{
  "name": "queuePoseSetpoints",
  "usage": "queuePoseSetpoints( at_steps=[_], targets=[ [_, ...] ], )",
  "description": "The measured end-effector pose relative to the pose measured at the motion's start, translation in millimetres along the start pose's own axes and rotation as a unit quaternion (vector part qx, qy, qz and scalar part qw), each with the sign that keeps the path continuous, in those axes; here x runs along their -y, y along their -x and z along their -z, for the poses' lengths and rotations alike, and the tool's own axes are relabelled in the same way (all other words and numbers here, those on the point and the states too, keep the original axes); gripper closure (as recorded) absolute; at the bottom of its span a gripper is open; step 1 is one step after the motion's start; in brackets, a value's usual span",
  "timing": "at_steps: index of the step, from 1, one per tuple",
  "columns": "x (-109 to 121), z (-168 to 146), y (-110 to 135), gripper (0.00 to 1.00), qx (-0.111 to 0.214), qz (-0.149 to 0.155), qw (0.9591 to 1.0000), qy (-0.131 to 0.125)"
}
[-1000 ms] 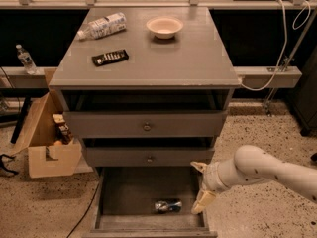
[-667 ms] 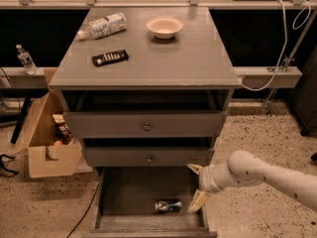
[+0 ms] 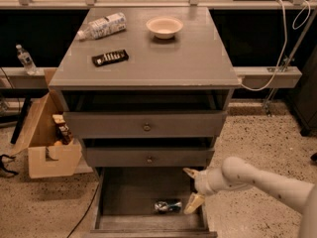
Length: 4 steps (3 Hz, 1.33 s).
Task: Pick redbull can from bottom drawer and place on counter
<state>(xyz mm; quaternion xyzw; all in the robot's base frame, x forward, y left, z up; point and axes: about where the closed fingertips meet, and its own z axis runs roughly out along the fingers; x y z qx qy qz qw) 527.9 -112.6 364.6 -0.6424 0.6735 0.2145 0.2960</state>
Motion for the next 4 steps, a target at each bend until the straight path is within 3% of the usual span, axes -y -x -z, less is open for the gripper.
queuePoseSetpoints(
  at_steps=[1, 2, 3, 4],
  targets=[
    [-3.3, -33.7, -7.1, 0.0, -0.008, 0.027, 0.9996, 0.008],
    [1.6, -78.4, -29.3, 0.0, -0.004, 0.042, 0.9991, 0.003],
    [5.6, -104.8, -42.8, 0.0, 0.001, 0.044, 0.9991, 0.0],
    [5.8, -137.3, -57.5, 0.0, -0.015, 0.039, 0.9991, 0.004]
  ],
)
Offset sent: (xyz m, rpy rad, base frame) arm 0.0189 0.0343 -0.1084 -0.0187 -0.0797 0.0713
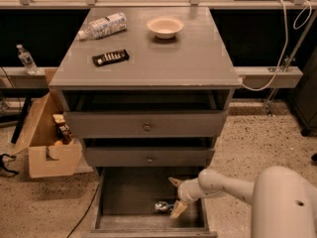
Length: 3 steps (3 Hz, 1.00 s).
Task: Pick redbull can from bottom drawer and place on counter
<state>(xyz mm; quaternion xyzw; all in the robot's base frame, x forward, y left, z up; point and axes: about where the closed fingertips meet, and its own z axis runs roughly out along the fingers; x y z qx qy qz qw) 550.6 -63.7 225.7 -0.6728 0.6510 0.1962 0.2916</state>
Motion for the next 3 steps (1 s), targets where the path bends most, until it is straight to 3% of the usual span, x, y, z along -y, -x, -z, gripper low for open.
queuePoseSetpoints(
  at_steps=[3],
  targets=[
    [-4.6, -71.5, -40.8, 0.0, -0.034, -0.039, 0.9985, 0.015]
  ],
)
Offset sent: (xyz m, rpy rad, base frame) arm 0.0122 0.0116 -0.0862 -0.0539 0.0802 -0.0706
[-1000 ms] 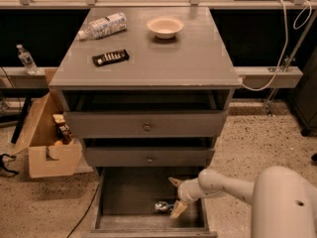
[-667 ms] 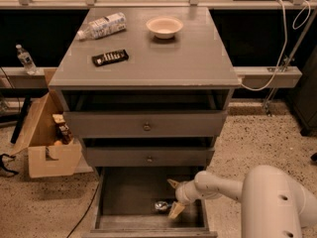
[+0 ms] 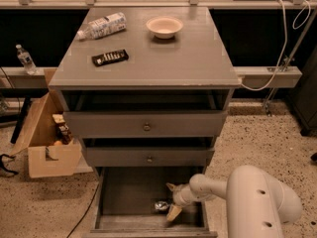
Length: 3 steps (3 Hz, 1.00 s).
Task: Pick redbull can from bottom drawer and place on counter
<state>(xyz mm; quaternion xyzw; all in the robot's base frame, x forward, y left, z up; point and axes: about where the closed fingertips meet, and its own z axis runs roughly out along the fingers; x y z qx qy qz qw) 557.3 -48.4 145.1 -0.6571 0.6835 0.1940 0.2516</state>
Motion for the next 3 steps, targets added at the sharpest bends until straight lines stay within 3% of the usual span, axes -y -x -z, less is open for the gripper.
queuePoseSetpoints(
  at_steps=[2, 3],
  targets=[
    [-4.8, -19.7, -20.0, 0.5, 0.001, -0.015, 0.9995, 0.029],
    [-1.3, 0.1, -17.2, 0.74, 0.025, -0.013, 0.9995, 0.018]
  ],
)
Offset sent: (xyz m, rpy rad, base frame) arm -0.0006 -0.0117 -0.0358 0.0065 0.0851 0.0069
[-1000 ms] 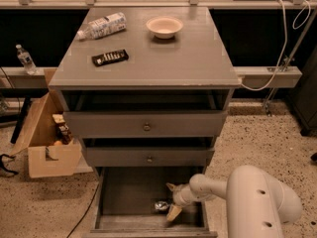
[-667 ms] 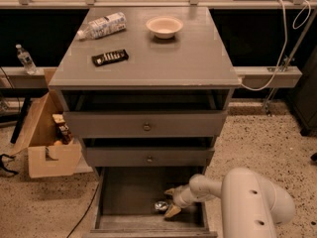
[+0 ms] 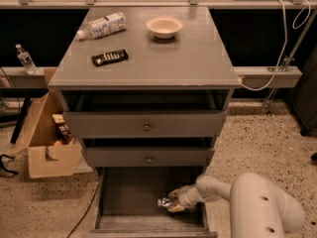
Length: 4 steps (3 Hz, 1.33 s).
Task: Pick redbull can from bottom drawer and place on counter
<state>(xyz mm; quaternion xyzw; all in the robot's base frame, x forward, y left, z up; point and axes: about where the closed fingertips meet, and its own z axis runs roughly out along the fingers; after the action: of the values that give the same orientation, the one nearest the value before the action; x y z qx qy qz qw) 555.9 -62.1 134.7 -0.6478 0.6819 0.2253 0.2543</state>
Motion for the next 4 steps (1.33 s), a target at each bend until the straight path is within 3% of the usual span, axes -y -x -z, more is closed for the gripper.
queuePoseSetpoints(
  at_steps=[1, 2, 3, 4],
  targets=[
    [1.2, 65.8, 21.9, 0.97, 0.041, 0.032, 0.9983, -0.026],
    [7.4, 182.5, 56.1, 1.0, 0.076, 0.074, 0.9939, -0.032],
    [10.1, 244.3, 80.0, 1.0, 0.089, 0.097, 0.9911, -0.019],
    [5.6, 240.1, 84.7, 1.0, 0.09, 0.097, 0.9911, -0.012]
  ],
)
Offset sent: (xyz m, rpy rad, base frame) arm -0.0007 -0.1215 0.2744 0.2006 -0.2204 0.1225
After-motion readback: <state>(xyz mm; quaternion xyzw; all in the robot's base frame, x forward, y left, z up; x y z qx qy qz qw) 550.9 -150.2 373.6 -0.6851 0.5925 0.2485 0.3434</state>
